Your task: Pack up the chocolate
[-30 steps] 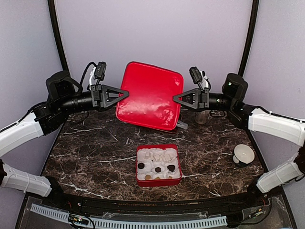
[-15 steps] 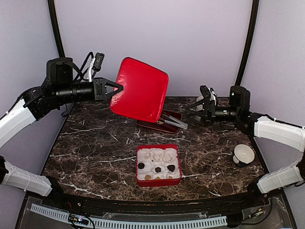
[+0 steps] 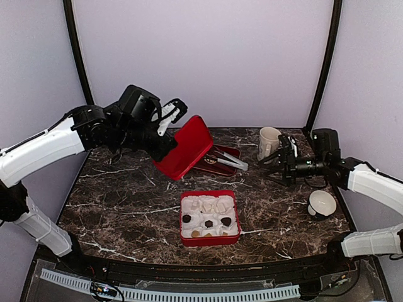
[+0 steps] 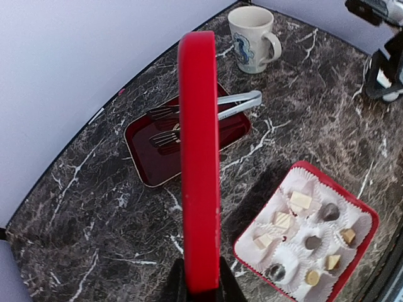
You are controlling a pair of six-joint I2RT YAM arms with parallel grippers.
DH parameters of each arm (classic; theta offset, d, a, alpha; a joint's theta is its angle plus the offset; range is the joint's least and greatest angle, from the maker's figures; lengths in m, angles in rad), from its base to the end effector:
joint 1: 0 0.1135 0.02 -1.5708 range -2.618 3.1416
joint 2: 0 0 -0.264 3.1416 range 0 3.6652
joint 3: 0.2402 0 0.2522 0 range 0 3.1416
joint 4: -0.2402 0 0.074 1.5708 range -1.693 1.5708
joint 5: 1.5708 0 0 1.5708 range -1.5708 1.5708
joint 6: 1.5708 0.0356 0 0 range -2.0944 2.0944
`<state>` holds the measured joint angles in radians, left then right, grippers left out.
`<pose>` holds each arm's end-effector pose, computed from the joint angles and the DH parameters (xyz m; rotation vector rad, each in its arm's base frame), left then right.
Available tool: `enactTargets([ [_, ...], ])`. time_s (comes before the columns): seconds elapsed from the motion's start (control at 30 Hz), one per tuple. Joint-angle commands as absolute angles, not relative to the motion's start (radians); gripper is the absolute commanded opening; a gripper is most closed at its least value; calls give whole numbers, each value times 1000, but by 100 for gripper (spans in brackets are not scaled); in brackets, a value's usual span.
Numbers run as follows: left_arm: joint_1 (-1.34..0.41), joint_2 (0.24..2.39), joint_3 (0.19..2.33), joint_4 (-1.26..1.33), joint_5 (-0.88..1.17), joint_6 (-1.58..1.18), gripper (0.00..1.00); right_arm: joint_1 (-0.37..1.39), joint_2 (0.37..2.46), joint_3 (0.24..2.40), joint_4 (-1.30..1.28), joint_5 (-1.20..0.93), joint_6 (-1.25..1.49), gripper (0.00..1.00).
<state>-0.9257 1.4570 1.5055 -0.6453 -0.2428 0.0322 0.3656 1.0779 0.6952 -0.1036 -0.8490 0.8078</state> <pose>0.2002 -0.2518 0.3866 0.8693 1.9760 -0.2558 0.2061 0.1075 0.2647 -0.1014 2.2635 1.5521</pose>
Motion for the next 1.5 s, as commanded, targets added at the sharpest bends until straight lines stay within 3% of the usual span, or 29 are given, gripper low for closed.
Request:
enactTargets([
  [0.0, -1024, 1501, 1539, -696, -459, 187, 0, 350, 1065, 672, -168, -815, 778, 80],
  [0.5, -1320, 1734, 1415, -607, -747, 242, 0, 349, 1129, 618, -139, -822, 770, 78],
  [1.0, -1456, 1803, 1299, -434, -687, 275, 0, 351, 1325, 630, -123, -803, 730, 73],
  [1.47, -1523, 1883, 1293, -520, -551, 135, 0, 443, 1523, 734, -102, -775, 697, 81],
])
